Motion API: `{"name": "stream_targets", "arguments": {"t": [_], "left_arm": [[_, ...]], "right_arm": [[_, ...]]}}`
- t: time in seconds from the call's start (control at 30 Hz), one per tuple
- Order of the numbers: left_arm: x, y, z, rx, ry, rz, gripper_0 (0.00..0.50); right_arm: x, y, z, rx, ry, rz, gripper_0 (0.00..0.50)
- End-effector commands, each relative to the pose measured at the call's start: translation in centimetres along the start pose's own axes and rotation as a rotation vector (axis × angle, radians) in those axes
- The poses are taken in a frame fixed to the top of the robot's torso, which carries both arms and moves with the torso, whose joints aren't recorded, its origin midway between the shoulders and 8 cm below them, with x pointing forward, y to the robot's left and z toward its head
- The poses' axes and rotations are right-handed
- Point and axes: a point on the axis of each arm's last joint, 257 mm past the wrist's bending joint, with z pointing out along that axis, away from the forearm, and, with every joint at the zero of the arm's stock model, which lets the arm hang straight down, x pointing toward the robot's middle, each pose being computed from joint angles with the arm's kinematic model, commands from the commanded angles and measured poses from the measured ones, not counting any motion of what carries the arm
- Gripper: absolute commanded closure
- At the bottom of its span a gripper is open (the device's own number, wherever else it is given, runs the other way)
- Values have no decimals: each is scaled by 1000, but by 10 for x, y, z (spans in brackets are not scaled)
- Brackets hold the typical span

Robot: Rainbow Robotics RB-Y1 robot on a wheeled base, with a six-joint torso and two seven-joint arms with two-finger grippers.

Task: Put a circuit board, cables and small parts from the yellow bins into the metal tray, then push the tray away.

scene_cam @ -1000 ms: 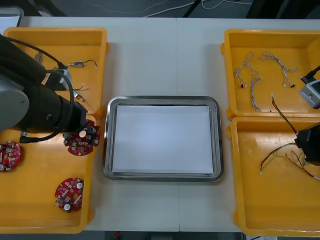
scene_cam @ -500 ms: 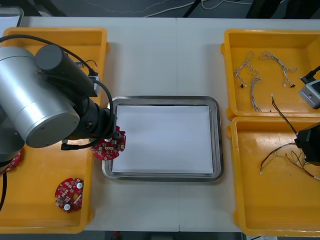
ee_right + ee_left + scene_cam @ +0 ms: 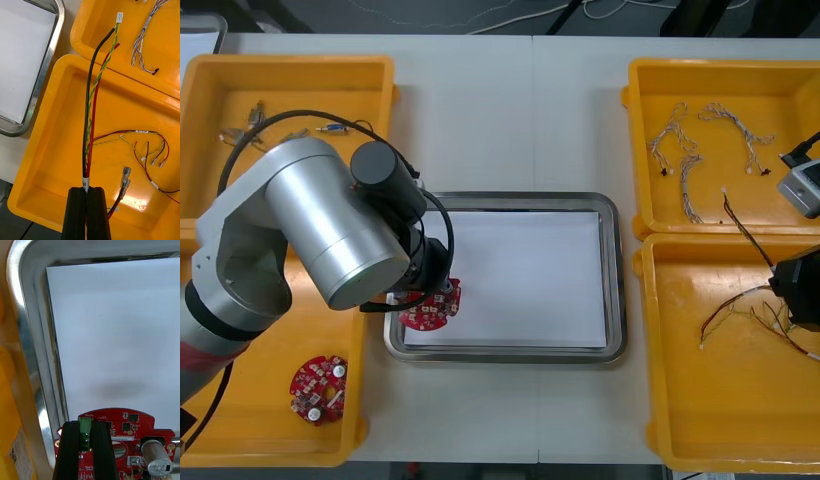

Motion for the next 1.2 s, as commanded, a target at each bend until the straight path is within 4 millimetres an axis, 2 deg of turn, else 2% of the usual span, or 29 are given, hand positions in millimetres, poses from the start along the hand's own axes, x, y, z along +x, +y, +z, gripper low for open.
{"name": "stream_targets", "arguments": {"t": [0.03, 0.33, 0.73, 1.2], "left_arm": [[-15, -26, -3, 29, -45, -35, 500], [-14, -38, 7, 41, -44, -16, 500], [-13, -25, 22, -7, -22, -17, 500], [-15, -26, 32, 5, -23, -9, 500]], "right_arm": [[7, -6, -2, 35, 24, -52, 500], [7, -6, -2, 35, 24, -52, 500], [7, -6, -2, 35, 24, -52, 500], [7, -6, -2, 35, 24, -52, 500]]}}
